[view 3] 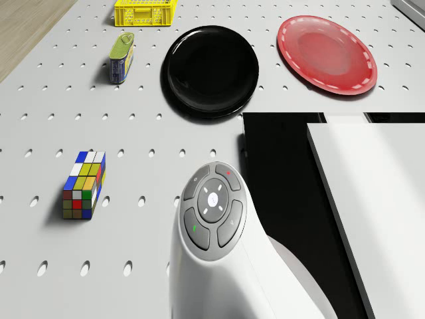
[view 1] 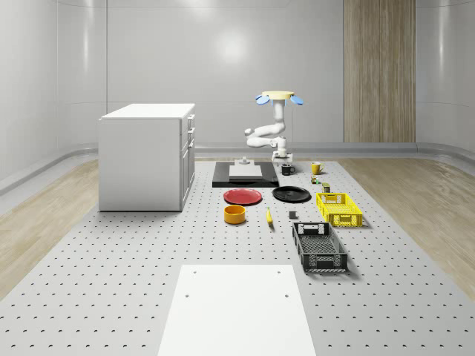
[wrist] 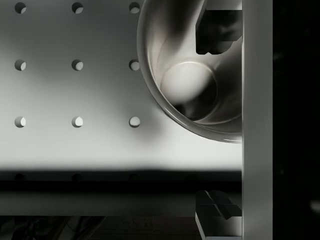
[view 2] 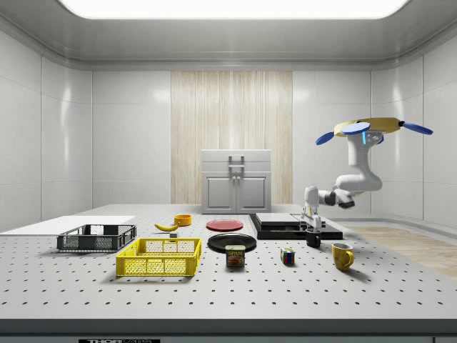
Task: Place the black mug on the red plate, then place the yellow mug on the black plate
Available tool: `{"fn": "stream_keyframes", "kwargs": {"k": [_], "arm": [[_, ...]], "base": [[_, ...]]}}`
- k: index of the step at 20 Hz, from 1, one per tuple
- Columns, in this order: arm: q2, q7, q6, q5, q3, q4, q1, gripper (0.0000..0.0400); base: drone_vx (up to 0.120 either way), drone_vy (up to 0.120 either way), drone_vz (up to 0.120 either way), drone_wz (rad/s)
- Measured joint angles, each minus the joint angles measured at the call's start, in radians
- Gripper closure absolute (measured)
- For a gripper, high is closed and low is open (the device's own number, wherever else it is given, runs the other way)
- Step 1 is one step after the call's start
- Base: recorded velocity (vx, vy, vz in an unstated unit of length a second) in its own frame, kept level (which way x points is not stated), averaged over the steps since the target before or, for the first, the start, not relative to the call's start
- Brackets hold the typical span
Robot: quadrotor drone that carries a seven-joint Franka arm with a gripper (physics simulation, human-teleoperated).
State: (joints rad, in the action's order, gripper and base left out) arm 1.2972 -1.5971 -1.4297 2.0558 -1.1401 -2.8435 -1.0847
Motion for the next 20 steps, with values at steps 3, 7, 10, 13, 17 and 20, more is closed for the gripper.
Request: {"fn": "stream_keyframes", "kwargs": {"k": [3,7,10,13,17,20], "arm": [[0.003,-0.001,-0.006,-0.004,-0.004,0.009,-0.010,0.0000],[0.009,-0.003,-0.014,-0.008,-0.008,0.016,-0.018,0.0000],[0.014,-0.005,-0.020,-0.012,-0.011,0.018,-0.023,0.0141],[0.020,-0.008,-0.025,-0.015,-0.012,0.020,-0.026,0.0220],[0.028,-0.011,-0.032,-0.019,-0.015,0.021,-0.031,0.0264],[0.033,-0.013,-0.037,-0.022,-0.016,0.022,-0.033,0.0278]], "base": [[0.000,0.000,0.000,0.000],[0.000,0.000,0.000,0.000],[0.000,0.000,0.000,0.000],[0.000,0.000,0.000,0.000],[0.000,0.000,0.000,0.000],[0.000,0.000,0.000,0.000]]}}
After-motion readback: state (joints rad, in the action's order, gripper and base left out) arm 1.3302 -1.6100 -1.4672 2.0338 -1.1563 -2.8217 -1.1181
